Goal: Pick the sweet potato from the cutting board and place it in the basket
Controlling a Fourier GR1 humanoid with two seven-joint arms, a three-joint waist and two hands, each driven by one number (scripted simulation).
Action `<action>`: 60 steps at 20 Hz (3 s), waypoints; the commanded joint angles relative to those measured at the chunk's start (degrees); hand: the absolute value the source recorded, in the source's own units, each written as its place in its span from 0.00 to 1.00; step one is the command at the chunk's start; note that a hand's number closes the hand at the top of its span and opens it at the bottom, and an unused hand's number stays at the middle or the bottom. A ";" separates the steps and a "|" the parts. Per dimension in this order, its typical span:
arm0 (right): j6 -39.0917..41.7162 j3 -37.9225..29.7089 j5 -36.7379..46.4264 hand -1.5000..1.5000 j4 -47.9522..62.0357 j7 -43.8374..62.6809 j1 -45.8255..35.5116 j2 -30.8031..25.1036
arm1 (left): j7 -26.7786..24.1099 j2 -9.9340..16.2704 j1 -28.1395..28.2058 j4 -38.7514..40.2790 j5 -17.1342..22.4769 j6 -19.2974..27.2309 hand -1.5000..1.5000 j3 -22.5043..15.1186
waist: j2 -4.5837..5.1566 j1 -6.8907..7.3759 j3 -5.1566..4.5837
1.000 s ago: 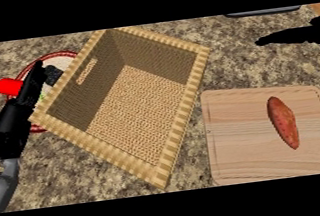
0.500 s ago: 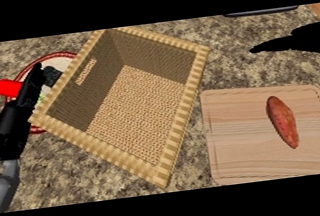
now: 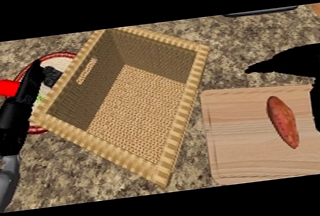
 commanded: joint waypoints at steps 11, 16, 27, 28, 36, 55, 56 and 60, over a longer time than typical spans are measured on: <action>-4.29 -3.28 19.74 0.00 6.12 -16.68 6.27 2.73 | 0.33 -4.29 2.98 -2.43 -4.80 -2.86 0.50 3.63 | -0.14 -0.10 -0.01; -8.82 -3.41 24.41 0.00 2.11 -19.46 12.90 4.38 | 0.87 -5.06 2.75 -1.31 -4.58 -5.16 0.50 6.15 | -0.18 -0.49 -0.02; -9.71 -6.76 32.20 0.00 6.62 -19.72 14.87 12.90 | 5.30 -7.80 2.33 -6.39 -8.03 -7.73 0.50 8.07 | -0.19 -0.40 -0.02; -5.92 -8.27 30.12 0.00 -1.09 -16.49 18.02 11.43 | 2.43 -8.07 7.47 -8.80 -8.94 -6.83 0.50 8.06 | -0.33 -0.59 -0.04; -9.72 -8.08 38.83 0.00 9.17 -22.51 16.13 14.75 | 2.84 -9.18 4.48 -6.85 -9.74 -10.31 0.50 11.04 | -0.19 -0.23 -0.02; -18.39 -10.14 48.11 1.00 19.39 -34.20 14.12 18.23 | 2.91 -12.11 3.27 -5.94 -13.08 -12.56 0.50 13.49 | -0.15 -0.10 -0.02; -19.07 -10.39 48.18 1.00 17.05 -35.79 17.22 16.13 | 2.34 -12.88 1.77 -3.59 -13.21 -12.58 0.50 13.26 | -0.16 -0.48 -0.02; -24.03 -15.26 48.84 1.00 13.34 -21.53 22.20 20.87 | 1.89 -11.46 0.64 -1.44 -11.96 -13.37 0.50 15.29 | -0.40 -1.88 -0.07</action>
